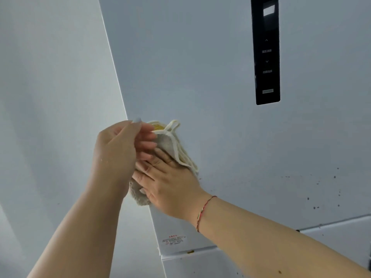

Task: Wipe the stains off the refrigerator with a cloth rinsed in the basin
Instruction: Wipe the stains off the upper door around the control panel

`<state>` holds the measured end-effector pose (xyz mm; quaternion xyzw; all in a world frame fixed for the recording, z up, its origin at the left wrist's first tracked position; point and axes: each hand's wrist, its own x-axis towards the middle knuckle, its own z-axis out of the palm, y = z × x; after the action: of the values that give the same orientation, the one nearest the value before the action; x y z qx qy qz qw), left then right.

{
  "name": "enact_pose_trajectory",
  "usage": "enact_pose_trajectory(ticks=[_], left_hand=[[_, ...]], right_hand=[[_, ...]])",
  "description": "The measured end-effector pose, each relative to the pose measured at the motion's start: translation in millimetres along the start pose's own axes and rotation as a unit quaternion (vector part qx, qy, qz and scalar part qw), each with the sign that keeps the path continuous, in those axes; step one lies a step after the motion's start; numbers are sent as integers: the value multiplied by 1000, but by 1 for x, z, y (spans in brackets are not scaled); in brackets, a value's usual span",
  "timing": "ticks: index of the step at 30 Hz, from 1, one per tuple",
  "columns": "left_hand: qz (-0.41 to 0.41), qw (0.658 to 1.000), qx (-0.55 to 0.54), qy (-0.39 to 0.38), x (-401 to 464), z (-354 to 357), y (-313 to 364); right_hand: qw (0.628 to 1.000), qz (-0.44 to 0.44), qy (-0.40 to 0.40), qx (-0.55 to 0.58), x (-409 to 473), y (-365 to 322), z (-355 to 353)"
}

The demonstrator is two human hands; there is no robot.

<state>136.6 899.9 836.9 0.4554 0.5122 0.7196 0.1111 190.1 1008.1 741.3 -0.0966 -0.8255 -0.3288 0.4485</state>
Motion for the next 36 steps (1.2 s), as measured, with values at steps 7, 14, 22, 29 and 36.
enact_pose_trajectory(ticks=[7, 14, 22, 29, 36], left_hand=[[-16, 997, 57, -42, -4, 20, -20], [216, 931, 289, -52, -5, 48, -5], [363, 805, 444, -155, 18, 100, 20], [382, 767, 498, -130, 23, 114, 22], [390, 766, 499, -111, 25, 114, 24]], right_hand=[[991, -75, -55, -96, -44, 40, -11], [988, -61, -33, -136, -70, 83, -29], [988, 33, 16, -151, -90, 132, -63], [944, 271, 40, -186, -118, 213, -103], [823, 550, 94, -107, -166, 210, -95]])
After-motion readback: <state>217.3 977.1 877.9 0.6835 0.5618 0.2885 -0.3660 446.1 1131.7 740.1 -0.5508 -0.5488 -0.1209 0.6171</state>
